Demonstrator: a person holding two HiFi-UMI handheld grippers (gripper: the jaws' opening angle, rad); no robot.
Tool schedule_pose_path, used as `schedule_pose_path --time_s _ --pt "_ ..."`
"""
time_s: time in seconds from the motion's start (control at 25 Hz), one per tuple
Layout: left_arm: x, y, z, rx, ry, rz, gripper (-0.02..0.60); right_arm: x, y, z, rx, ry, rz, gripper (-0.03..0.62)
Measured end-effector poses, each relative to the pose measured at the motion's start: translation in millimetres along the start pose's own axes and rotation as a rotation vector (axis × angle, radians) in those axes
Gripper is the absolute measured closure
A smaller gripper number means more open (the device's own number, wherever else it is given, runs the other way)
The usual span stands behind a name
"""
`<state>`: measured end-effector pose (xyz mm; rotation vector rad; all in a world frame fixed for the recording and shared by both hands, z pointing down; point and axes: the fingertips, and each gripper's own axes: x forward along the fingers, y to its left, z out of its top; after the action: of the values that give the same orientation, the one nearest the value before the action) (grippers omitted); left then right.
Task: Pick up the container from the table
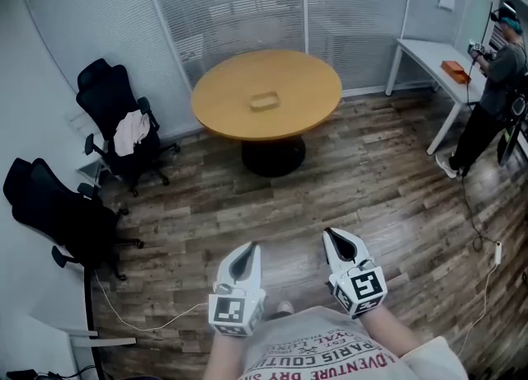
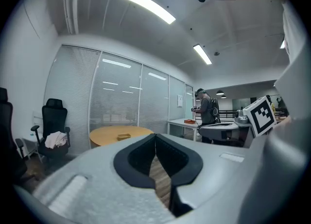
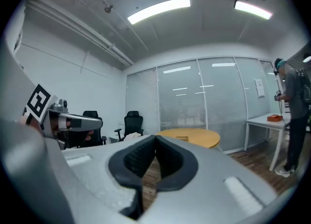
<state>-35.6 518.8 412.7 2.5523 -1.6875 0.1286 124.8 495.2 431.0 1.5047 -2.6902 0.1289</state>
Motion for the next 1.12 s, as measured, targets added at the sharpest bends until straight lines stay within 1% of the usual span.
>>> schedule_pose_path --time_s 0.08,0.2,0.48,0.6,0.72,0.84,1.0,1.12 --pt "2.9 5.3 -2.0 0.001 -0.004 -0.004 0.574 5.3 -4.6 -2.8 0.032 0.010 -0.019 0.591" --pt "8.8 18.4 -5.7 0.001 0.000 -0.007 0.574 18.9 -9.4 -8.6 0.049 0.031 -0.049 0.592" --pt "22.7 63.5 -5.9 -0.001 0.010 -0.020 0.572 60.7 -7.0 -21.2 0.090 0.080 -0.107 0.591" --pt "29.8 76.8 -8.9 -0.011 0.014 -0.008 0.574 77.1 -6.4 -25.2 0.106 0.096 -0.096 0.591" --pt "41.0 86.2 -16.8 -0.033 0.036 0.001 0.574 93.1 -9.7 -25.4 0.091 0.101 -0.072 0.591" --pt "59.1 104.8 -20.5 -0.046 0.051 0.035 0.574 116.8 -18.8 -25.4 0.074 0.100 -0.052 0.591" --pt "94.1 119.3 -19.2 -0.055 0.056 0.074 0.574 153.8 -44.3 -31.2 0.098 0.116 -0.023 0.591" --pt "130.1 124.5 -16.2 -0.047 0.063 0.098 0.574 185.2 -73.2 -30.1 0.115 0.122 0.000 0.591"
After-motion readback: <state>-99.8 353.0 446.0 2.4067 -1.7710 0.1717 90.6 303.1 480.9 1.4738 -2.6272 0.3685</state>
